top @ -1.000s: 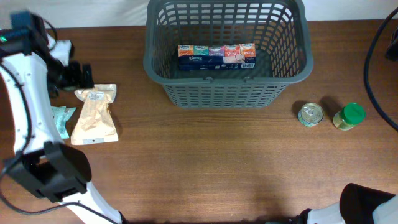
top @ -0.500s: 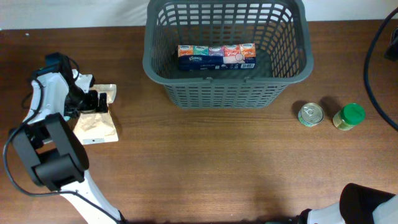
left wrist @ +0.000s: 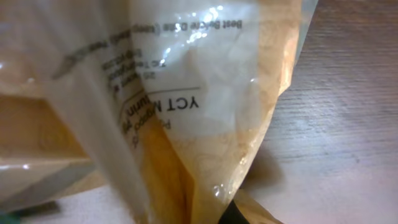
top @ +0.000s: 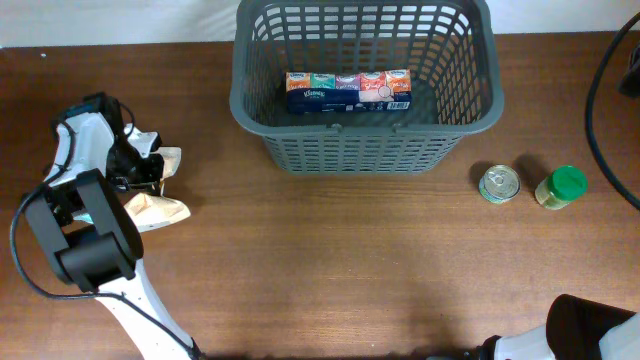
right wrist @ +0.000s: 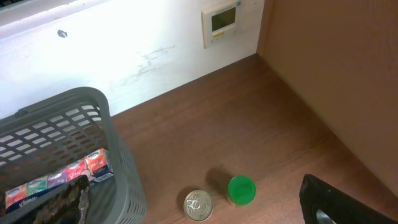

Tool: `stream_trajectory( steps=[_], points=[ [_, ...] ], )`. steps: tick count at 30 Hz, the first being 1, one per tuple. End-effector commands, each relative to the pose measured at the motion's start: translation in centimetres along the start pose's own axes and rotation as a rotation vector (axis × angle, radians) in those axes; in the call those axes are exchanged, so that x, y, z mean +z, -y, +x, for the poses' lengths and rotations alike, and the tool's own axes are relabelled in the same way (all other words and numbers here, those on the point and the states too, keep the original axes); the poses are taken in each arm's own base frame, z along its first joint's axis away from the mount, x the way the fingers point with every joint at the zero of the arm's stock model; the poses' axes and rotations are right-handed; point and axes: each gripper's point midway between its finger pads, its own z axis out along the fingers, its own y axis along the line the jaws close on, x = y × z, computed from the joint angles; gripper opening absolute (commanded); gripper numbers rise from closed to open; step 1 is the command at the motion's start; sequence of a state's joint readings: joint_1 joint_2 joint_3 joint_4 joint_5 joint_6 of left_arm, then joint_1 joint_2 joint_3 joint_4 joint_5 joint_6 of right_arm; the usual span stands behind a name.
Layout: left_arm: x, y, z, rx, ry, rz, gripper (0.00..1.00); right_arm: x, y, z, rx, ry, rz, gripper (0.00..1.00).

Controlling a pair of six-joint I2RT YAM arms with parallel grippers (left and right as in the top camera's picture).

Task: Pack container
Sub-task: 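Grasp the beige plastic pouch with the left gripper, then lift the pouch into the basket and release it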

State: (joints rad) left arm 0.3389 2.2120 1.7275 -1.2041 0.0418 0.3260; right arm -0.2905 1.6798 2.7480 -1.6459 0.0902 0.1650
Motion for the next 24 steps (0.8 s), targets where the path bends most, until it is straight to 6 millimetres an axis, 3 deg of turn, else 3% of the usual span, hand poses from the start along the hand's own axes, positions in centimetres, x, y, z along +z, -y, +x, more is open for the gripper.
stream_trajectory(
  steps=[1, 5, 6, 8, 9, 10, 11, 13, 14, 16, 17, 18, 20, 24],
  points=[
    [-9.6, -0.1, -3.8, 0.025, 0.181, -0.058, 0.02, 0.2, 0.5, -0.2, 0.012, 0.003, 0.023, 0.99],
    [-21.2, 1.6, -6.6, 0.078, 0.472, -0.132, 0.02, 0.2, 0.5, -0.2, 0.012, 0.003, 0.023, 0.99],
    [-25.3, 3.0, -7.2, 0.111, 0.597, -0.138, 0.02, 0.2, 0.5, -0.2, 0.012, 0.003, 0.023, 0.99],
    [-30.4, 5.7, -7.6, 0.198, 0.760, -0.123, 0.01, 0.2, 0.5, -0.1, 0.012, 0.002, 0.023, 0.99],
    [-34.3, 8.6, -7.6, 0.306, 0.890, -0.096, 0.02, 0.2, 0.5, -0.2, 0.012, 0.003, 0.023, 0.99],
    [-38.3, 12.9, -6.9, 0.466, 1.033, -0.059, 0.02, 0.2, 0.5, -0.2, 0.012, 0.003, 0.023, 0.99],
    [-39.7, 14.7, -6.5, 0.540, 1.082, -0.046, 0.02, 0.2, 0.5, -0.1, 0.012, 0.002, 0.023, 0.99],
    [-43.2, 20.6, -4.6, 0.795, 1.217, -0.053, 0.02, 0.2, 0.5, -0.2, 0.012, 0.003, 0.023, 0.99],
    [-44.3, 23.7, -3.7, 0.925, 1.266, -0.083, 0.02, 0.2, 0.5, -0.1, 0.012, 0.002, 0.023, 0.99],
    [-44.7, 27.0, -2.8, 1.075, 1.302, -0.115, 0.02, 0.2, 0.5, -0.1, 0.012, 0.002, 0.023, 0.99],
    [-44.5, 30.7, -1.8, 1.239, 1.325, -0.137, 0.02, 0.2, 0.5, -0.2, 0.012, 0.003, 0.023, 0.99],
    [-44.1, 32.6, -1.4, 1.314, 1.329, -0.141, 0.02, 0.2, 0.5, -0.1, 0.012, 0.002, 0.023, 0.99],
    [-42.2, 37.4, -0.7, 1.501, 1.317, -0.136, 0.02, 0.2, 0.5, -0.2, 0.012, 0.003, 0.023, 0.99],
    [-37.2, 42.6, -3.1, 1.627, 1.237, -0.188, 0.02, 0.2, 0.5, -0.2, 0.012, 0.003, 0.023, 0.99]
  ],
)
